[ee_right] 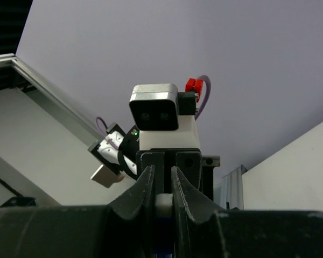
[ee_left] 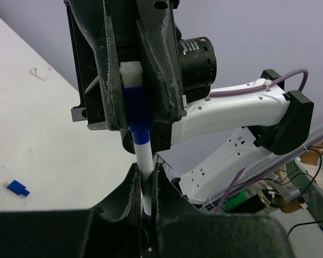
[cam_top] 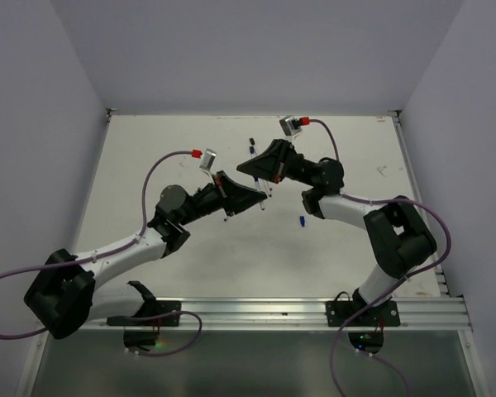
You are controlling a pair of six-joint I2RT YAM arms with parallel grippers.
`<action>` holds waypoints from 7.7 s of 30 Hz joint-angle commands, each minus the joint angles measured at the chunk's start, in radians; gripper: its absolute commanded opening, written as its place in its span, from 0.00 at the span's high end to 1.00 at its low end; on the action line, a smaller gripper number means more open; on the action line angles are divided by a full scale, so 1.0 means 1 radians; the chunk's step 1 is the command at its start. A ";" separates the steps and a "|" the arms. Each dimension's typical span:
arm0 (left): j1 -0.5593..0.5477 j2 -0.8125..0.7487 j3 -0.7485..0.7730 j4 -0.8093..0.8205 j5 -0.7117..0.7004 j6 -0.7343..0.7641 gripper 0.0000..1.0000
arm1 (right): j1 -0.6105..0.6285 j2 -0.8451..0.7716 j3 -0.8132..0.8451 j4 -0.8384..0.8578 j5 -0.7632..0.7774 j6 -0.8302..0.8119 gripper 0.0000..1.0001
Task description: Open the pen caps
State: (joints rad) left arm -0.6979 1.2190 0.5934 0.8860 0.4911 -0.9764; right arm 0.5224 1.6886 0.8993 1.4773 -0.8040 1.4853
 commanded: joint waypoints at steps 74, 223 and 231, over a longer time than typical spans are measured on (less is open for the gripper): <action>-0.196 -0.055 0.048 -0.484 -0.074 0.486 1.00 | -0.308 -0.299 0.124 -1.405 0.832 -0.648 1.00; -0.129 0.134 0.324 -0.538 -0.329 0.460 0.98 | -0.122 -0.512 -0.117 -0.980 0.247 -0.542 1.00; -0.081 0.134 0.203 -0.081 0.058 0.240 1.00 | -0.121 -0.491 -0.129 -0.855 0.218 -0.653 1.00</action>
State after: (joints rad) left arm -0.7872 1.3651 0.8345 0.4603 0.3149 -0.5930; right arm 0.3874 1.2015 0.7448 0.5072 -0.5667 0.9360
